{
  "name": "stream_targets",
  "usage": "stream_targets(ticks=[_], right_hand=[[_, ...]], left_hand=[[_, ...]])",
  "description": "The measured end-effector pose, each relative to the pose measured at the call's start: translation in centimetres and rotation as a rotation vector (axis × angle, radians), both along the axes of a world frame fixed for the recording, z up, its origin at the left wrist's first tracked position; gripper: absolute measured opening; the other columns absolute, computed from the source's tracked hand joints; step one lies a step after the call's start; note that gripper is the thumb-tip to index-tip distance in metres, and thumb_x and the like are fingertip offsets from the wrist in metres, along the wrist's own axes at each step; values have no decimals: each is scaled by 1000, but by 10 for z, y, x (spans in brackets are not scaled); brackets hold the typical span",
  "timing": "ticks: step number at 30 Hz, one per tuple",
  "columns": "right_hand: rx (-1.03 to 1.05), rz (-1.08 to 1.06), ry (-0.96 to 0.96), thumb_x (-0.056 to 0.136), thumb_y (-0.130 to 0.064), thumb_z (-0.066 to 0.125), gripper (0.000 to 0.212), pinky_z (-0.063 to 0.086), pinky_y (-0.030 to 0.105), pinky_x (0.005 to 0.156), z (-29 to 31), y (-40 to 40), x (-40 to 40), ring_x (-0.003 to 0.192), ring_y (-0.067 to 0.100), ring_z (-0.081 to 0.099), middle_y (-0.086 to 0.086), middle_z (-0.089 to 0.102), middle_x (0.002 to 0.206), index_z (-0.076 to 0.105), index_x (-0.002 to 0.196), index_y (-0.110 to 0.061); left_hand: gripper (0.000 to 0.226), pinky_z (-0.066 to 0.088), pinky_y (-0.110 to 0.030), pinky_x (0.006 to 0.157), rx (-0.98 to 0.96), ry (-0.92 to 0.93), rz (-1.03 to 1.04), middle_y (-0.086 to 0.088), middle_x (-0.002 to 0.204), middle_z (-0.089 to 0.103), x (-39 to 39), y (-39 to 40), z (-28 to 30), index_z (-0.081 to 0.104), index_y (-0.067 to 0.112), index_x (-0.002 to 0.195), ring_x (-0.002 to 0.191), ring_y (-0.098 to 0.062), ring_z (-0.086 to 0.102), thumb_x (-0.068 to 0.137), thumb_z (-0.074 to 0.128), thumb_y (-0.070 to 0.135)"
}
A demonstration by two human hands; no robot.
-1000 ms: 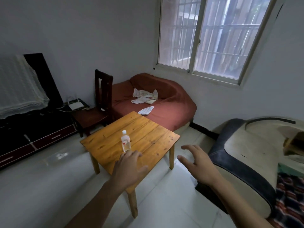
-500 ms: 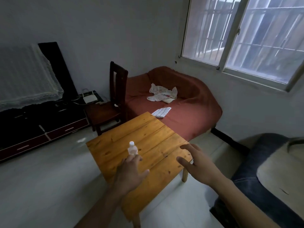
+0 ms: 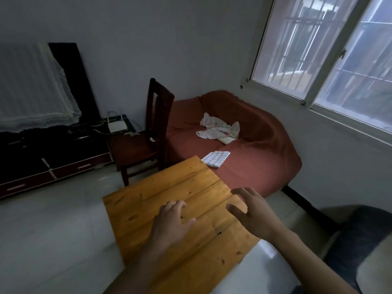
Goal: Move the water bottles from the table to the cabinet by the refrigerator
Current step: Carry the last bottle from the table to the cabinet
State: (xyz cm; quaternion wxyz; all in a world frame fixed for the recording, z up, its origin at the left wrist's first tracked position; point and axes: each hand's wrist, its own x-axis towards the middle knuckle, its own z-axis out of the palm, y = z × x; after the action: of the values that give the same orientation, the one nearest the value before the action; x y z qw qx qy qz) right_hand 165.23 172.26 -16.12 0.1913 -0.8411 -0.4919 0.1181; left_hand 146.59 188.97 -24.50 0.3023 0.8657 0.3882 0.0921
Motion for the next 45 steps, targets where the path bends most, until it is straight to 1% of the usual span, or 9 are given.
stream_targets(ticks=[6, 13, 18, 26, 33, 36, 39, 43, 45], right_hand=[[-12, 109, 29, 94, -59, 49, 56, 45, 28, 102, -23, 53, 55, 130, 13, 43, -7, 42, 145, 42, 142, -31], [-10, 275, 97, 94, -52, 54, 53, 50, 27, 100, -52, 115, 139, 127, 11, 47, -5, 43, 147, 44, 141, -29], [-29, 397, 120, 95, -51, 53, 53, 49, 29, 99, -57, 156, 172, 126, 14, 47, -2, 42, 148, 43, 142, -27], [-81, 553, 164, 94, -53, 53, 55, 50, 33, 99, -84, 193, 157, 125, 15, 48, -2, 45, 146, 45, 141, -26], [-208, 591, 137, 91, -60, 51, 60, 48, 31, 99, -138, 199, 138, 126, 14, 48, -3, 48, 144, 44, 141, -28], [-283, 581, 136, 92, -59, 52, 59, 49, 30, 99, -163, 199, 131, 125, 13, 48, -5, 47, 144, 44, 141, -28], [-332, 571, 144, 92, -57, 53, 59, 50, 32, 99, -185, 202, 123, 124, 13, 49, -4, 45, 146, 44, 142, -27], [-390, 550, 169, 92, -59, 50, 60, 52, 29, 90, -213, 203, 114, 106, 14, 58, -6, 43, 147, 42, 143, -28], [-391, 541, 181, 92, -60, 49, 60, 51, 27, 90, -227, 203, 113, 107, 12, 56, -7, 43, 147, 42, 143, -29]], left_hand=[[48, 50, -28, 80, 16, 29, 121, 10, 133, 48, 30, 40, -13, 48, 38, 128, 114, -11, 49, 86, 62, 57], [48, 49, -31, 93, -55, 110, 294, 12, 132, 47, 87, 54, -25, 49, 36, 129, 119, -12, 49, 88, 63, 56], [49, 45, -30, 92, -60, 120, 406, 12, 136, 47, 105, 47, -21, 47, 36, 131, 122, -13, 47, 89, 62, 56], [52, 43, -26, 85, -151, 138, 608, 9, 137, 49, 67, 45, -45, 46, 33, 131, 122, -15, 49, 87, 64, 54], [60, 49, -27, 82, -249, 86, 640, 10, 126, 56, 51, 45, -119, 47, 34, 125, 109, -11, 52, 77, 71, 60], [69, 47, -24, 83, -285, 37, 674, 10, 129, 55, 48, 45, -150, 44, 33, 130, 114, -11, 53, 74, 77, 56], [76, 45, -23, 85, -297, 3, 683, 10, 131, 54, 49, 50, -178, 43, 31, 132, 117, -14, 53, 71, 83, 49], [78, 43, -22, 89, -322, -63, 650, 13, 127, 55, 49, 58, -214, 47, 32, 133, 117, -10, 51, 67, 89, 31], [76, 46, -22, 92, -334, -107, 604, 17, 126, 55, 47, 66, -232, 49, 35, 132, 117, -7, 53, 68, 87, 21]])
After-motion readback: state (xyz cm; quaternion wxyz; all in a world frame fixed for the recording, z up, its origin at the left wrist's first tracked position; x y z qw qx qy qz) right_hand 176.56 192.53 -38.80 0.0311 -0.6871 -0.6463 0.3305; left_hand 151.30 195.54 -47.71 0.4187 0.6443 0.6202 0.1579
